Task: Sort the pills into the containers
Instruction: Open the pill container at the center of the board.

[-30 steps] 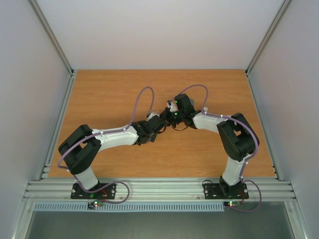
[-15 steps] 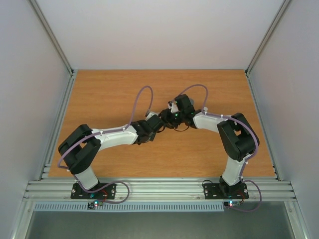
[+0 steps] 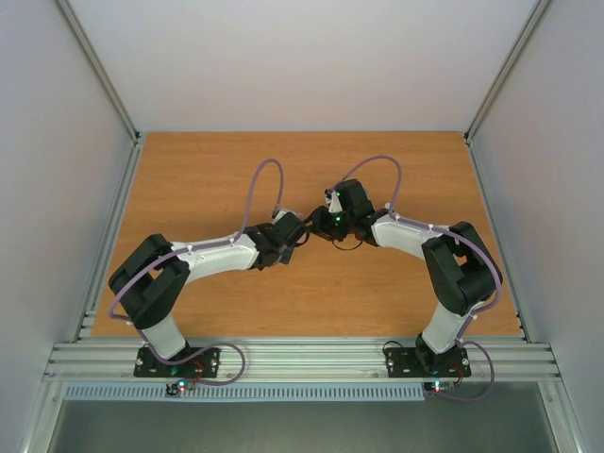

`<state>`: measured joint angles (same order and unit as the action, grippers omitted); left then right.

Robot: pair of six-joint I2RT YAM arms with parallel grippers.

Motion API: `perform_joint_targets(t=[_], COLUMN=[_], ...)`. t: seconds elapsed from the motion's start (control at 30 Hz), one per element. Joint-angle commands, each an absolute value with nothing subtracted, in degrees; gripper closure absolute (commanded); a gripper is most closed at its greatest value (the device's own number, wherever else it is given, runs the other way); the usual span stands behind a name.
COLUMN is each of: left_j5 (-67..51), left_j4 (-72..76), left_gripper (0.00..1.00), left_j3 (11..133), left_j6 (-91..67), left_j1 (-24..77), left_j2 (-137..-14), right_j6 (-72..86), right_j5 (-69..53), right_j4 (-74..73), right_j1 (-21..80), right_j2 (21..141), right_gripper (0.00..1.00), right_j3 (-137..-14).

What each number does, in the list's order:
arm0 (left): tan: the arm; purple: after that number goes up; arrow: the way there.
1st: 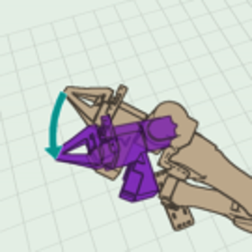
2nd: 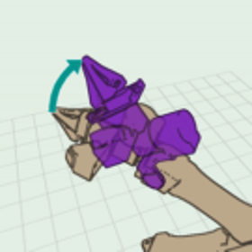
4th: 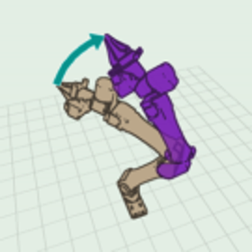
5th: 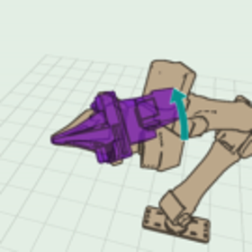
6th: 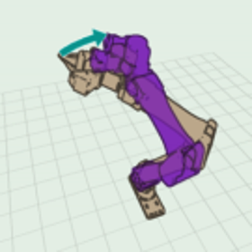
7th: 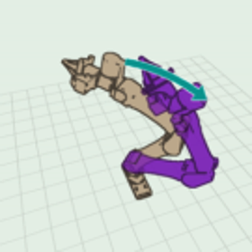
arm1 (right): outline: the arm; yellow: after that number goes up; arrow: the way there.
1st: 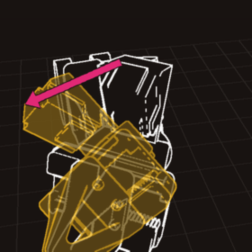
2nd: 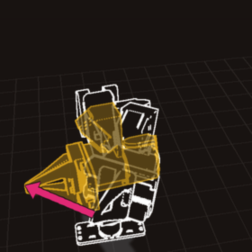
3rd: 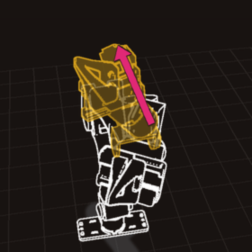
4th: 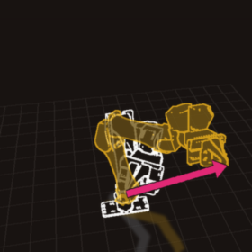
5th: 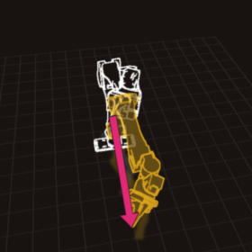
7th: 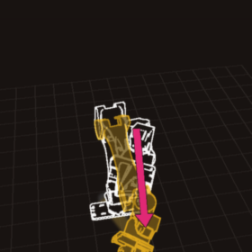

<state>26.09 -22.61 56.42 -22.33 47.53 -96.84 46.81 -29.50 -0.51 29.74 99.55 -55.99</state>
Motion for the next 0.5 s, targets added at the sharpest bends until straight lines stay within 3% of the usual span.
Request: perform_joint_targets(t=[0.0, 0.23, 0.47], left_j5=[24.7, 24.2, 24.0], left_j4=[-22.2, -22.7, -22.9], left_gripper=[0.68, 0.68, 0.68], left_j3=[57.6, 58.4, 59.1], left_j6=[-23.6, -23.7, -24.0], left_j1=[46.7, 46.4, 46.4], left_j2=[-95.6, -95.9, -96.5], right_j6=[43.4, 40.9, 40.7], right_j5=[-26.7, -26.2, -28.0], right_j4=[-2.3, -2.1, -1.2], right_j1=[29.8, 29.9, 30.2], right_j2=[98.9, 101.1, 104.5], right_gripper=[0.77, 0.93, 0.96], right_j3=[-56.2, -56.4, -58.7])
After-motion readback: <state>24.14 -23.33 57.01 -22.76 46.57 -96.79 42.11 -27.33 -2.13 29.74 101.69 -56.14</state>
